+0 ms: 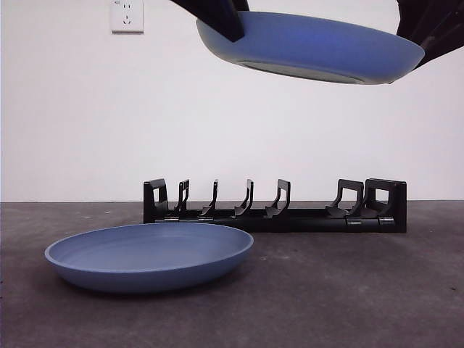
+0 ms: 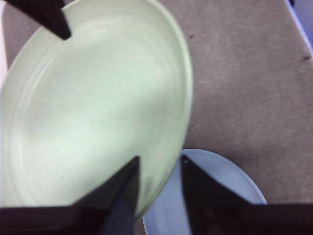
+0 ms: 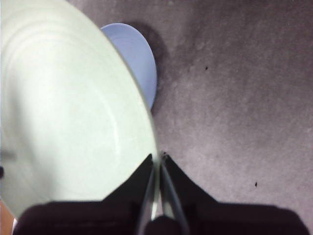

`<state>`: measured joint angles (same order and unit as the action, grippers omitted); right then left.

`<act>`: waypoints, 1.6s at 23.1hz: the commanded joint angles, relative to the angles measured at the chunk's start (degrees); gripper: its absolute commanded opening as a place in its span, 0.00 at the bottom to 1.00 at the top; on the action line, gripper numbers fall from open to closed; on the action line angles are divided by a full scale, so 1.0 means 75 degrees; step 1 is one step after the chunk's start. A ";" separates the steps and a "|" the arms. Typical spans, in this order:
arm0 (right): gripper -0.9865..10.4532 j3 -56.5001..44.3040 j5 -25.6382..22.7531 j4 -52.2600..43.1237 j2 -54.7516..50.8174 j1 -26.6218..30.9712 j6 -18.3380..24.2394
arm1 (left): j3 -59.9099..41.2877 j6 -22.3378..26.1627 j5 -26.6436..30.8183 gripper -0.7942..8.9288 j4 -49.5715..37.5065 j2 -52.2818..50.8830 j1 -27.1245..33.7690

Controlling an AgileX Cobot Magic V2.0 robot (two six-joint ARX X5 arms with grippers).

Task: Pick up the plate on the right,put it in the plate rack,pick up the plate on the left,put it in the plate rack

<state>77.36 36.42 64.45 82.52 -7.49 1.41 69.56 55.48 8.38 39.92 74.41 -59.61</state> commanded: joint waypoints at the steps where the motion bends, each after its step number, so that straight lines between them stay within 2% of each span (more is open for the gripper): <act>1: 0.07 0.0038 0.0087 -0.0105 -0.0041 -0.0009 -0.0047 | 0.0003 0.0029 -0.0122 0.07 -0.0012 0.0038 -0.0047; 13: 0.08 0.0038 0.0090 -0.0149 -0.0041 -0.0009 -0.0038 | 0.0003 -0.0015 -0.0117 0.07 0.0111 0.0038 -0.0064; 19: 0.10 0.0038 0.0207 -0.0254 -0.0041 -0.0009 0.0032 | 0.0003 -0.0315 -0.0119 0.07 0.0163 0.0038 -0.0064; 20: 0.11 0.0038 0.0291 -0.0291 -0.0041 -0.0006 0.0035 | 0.0003 -0.0367 -0.0119 0.07 0.0157 0.0038 -0.0064; 23: 0.27 0.0061 0.0731 -0.0466 -0.0044 -0.0006 0.0015 | 0.0003 -0.0391 -0.0125 0.07 0.0160 0.0038 -0.0064; 25: 0.33 0.0131 0.0994 -0.0551 -0.0044 -0.0006 0.0015 | 0.0003 -0.0455 -0.0189 0.07 0.0160 0.0038 -0.0064; 31: 0.34 0.0816 0.1346 -0.0589 -0.0061 -0.0006 0.0017 | 0.0003 -0.0833 -0.0717 0.07 0.0157 0.0038 -0.0038; 35: 0.34 0.1580 0.1300 -0.0603 -0.0219 0.0009 0.0015 | 0.0003 -0.1070 -0.0950 0.07 0.0117 0.0038 0.0090; 37: 0.34 0.2034 0.1055 -0.0600 -0.0379 0.0009 0.0015 | 0.0003 -0.1303 -0.1250 0.07 0.0026 0.0038 0.0262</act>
<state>91.48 44.56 60.34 80.58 -7.49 1.30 69.54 47.77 -0.14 41.39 74.74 -58.19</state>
